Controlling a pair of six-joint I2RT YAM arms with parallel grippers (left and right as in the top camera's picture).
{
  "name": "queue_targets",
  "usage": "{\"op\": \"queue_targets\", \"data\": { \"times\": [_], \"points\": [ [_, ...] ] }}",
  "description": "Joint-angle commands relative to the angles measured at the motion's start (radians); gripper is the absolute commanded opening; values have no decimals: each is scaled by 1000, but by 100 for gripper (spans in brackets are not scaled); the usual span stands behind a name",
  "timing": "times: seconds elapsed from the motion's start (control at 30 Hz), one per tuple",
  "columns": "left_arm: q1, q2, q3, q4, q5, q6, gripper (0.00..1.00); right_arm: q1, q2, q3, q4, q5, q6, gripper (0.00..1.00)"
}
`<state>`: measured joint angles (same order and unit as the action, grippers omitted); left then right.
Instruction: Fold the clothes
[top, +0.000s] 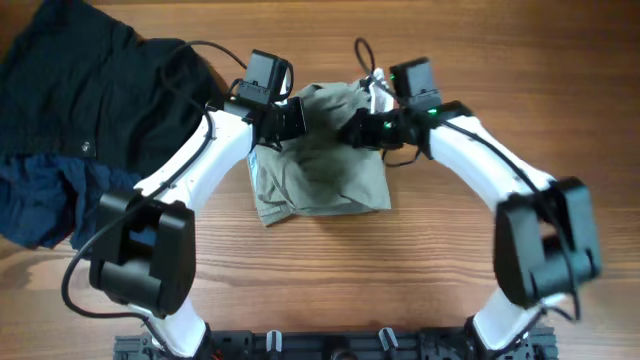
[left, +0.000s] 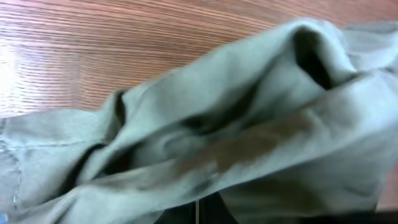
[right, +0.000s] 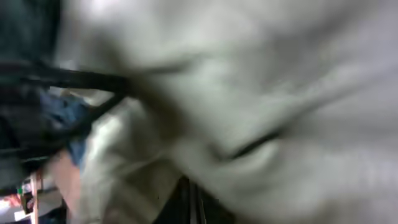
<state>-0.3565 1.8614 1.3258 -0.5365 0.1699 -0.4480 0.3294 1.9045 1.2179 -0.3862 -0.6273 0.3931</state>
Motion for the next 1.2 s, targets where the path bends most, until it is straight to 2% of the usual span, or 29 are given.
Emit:
{"op": "queue_targets", "data": {
  "times": [0.0, 0.1, 0.33, 0.5, 0.6, 0.7, 0.87, 0.93, 1.03, 1.17],
  "points": [
    [5, 49, -4, 4, -79, -6, 4, 8, 123, -15, -3, -1, -1, 4],
    [5, 102, -4, 3, -82, -6, 4, 8, 201, -16, -30, 0, -6, 4],
    [5, 196, -4, -5, -82, -6, 4, -42, 205, -13, -33, 1, -29, 4],
    [8, 198, -9, -4, -85, -6, 4, -151, 205, -3, -44, -2, -67, 4],
    [8, 198, -11, -5, -86, -5, 4, -241, 200, 5, -105, -4, -110, 4],
    [8, 198, -11, -5, -85, -5, 4, -268, 138, 14, -154, -68, -181, 4],
    [8, 198, -11, -4, -81, -6, 4, -224, -122, 14, -277, -176, -237, 4],
    [8, 198, -11, -1, -77, -6, 4, -173, -162, 13, -310, -175, -237, 4],
    [10, 198, -11, 5, -74, -10, 4, -84, -157, 10, -306, -166, -225, 4],
    [33, 198, -11, 6, -42, -32, 4, 13, -119, -25, -211, -89, -107, 4]
  ]
}}
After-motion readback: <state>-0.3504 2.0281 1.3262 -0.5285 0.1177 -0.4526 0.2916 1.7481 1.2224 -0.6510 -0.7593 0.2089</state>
